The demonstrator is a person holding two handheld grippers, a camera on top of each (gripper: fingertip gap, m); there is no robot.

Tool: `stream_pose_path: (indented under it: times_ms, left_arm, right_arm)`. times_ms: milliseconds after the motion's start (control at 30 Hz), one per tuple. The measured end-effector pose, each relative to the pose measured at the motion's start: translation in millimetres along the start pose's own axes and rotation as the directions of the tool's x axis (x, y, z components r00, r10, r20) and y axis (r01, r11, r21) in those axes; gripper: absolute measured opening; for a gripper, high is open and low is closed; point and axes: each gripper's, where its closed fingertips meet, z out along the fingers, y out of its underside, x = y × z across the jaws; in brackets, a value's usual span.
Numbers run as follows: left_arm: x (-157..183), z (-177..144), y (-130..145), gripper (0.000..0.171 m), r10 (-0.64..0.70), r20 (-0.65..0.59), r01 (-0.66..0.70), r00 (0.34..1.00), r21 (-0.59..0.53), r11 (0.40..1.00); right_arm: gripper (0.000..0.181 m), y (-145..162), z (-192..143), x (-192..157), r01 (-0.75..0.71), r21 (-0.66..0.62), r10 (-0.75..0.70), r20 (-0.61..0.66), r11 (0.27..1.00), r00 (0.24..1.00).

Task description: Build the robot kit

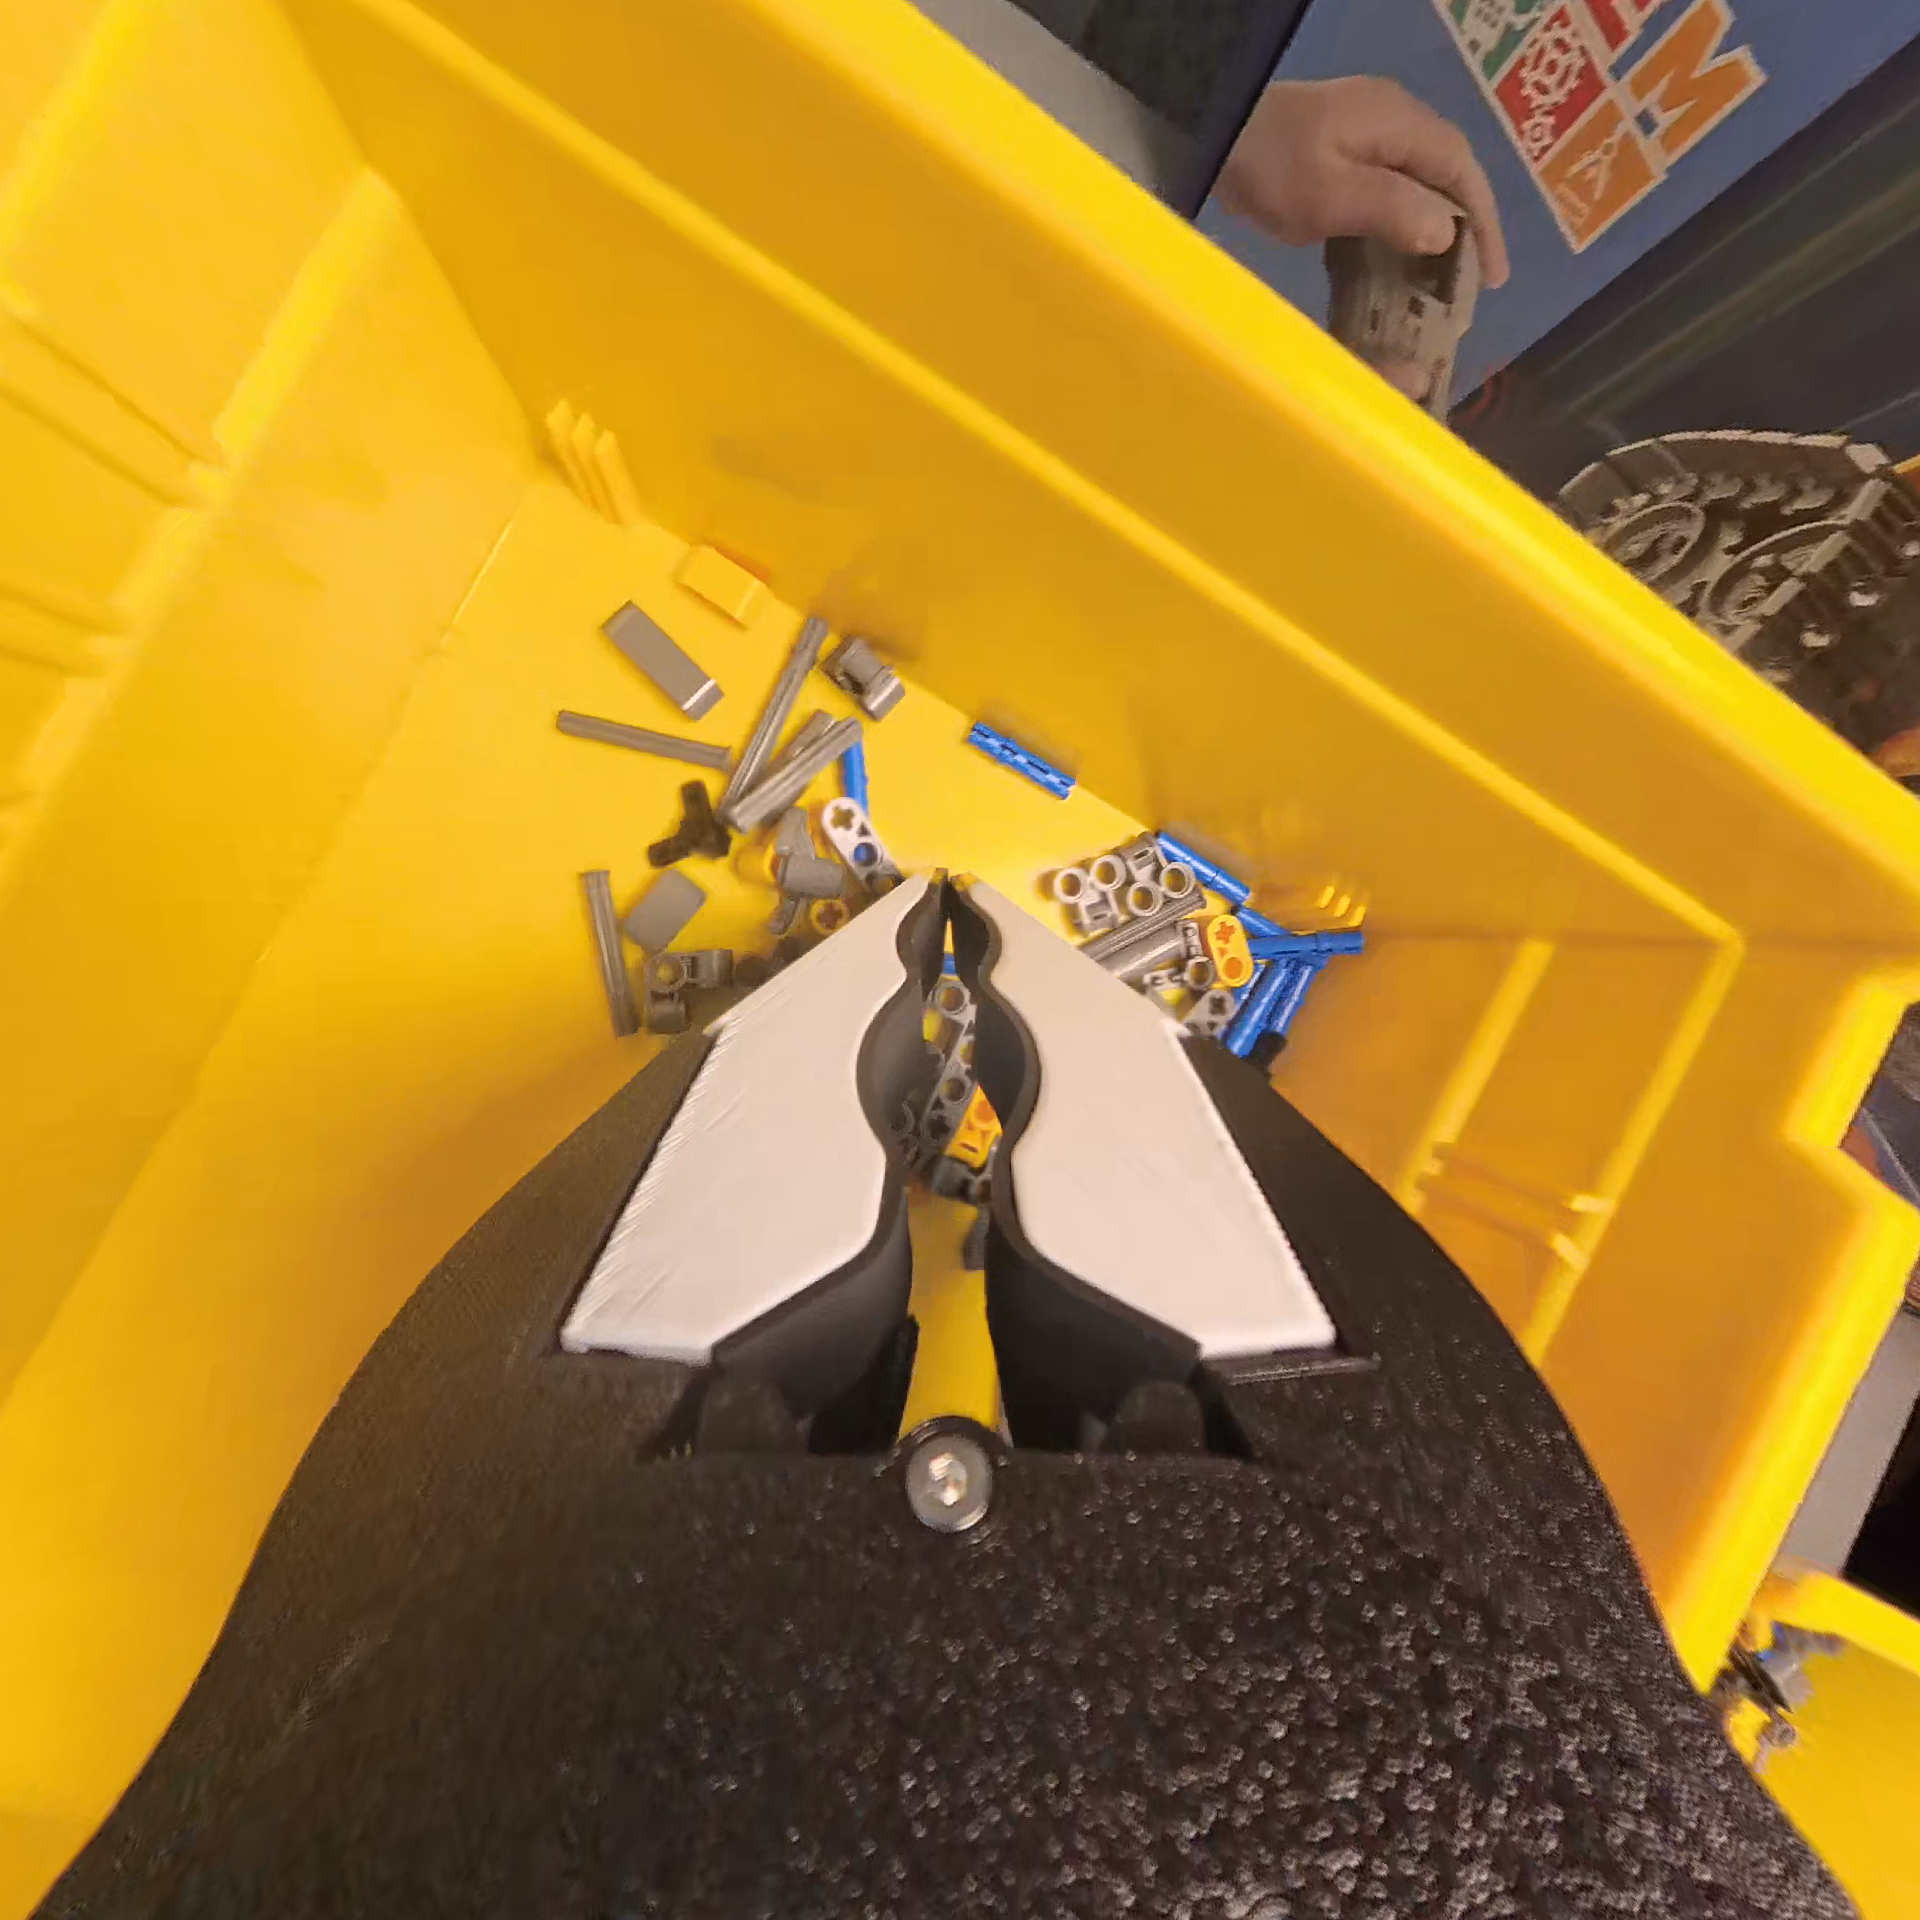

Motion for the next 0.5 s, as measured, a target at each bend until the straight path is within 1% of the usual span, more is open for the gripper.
stream_pose_path:
  times_ms: [100,167,200,267,333,400,433,500]
  left_arm:
    - [1,0,0,0.014,0.008,-0.002,-0.008,1.000,0.000,1.000]
    - [1,0,-1,0.014,0.009,-0.003,-0.009,1.000,0.002,1.000]
    - [2,0,-1,0.014,0.009,-0.004,-0.009,1.000,0.002,1.000]
    - [2,0,-1,0.014,0.010,-0.005,-0.010,1.000,0.001,1.000]
    - [2,0,0,0.014,0.010,-0.007,-0.011,1.000,-0.004,1.000]
    - [2,0,0,0.014,0.010,-0.006,-0.010,1.000,-0.004,1.000]
    - [2,0,0,0.014,0.008,-0.006,-0.008,1.000,-0.004,1.000]
    - [0,0,0,0.015,-0.003,-0.006,0.003,1.000,-0.003,1.000]
  right_arm:
    - [0.000,10,-9,-22,0.032,-0.040,-0.028,0.113,0.999,0.993]
    - [0.010,13,-16,-34,0.046,-0.049,-0.037,0.175,0.998,0.984]
    - [0.014,11,-19,-37,0.040,-0.030,-0.034,0.194,0.999,0.980]
    - [0.020,1,-24,-35,0.000,0.022,-0.005,0.194,1.000,0.981]
    - [0.021,-10,-23,-24,-0.023,0.077,0.012,0.145,0.997,0.989]
    - [0.022,-14,-17,-20,-0.055,0.090,0.042,0.140,0.994,0.989]
    - [0.022,-16,-13,-20,-0.072,0.092,0.058,0.146,0.993,0.988]
    - [0.022,-16,-6,-29,-0.110,0.074,0.093,0.207,0.991,0.974]
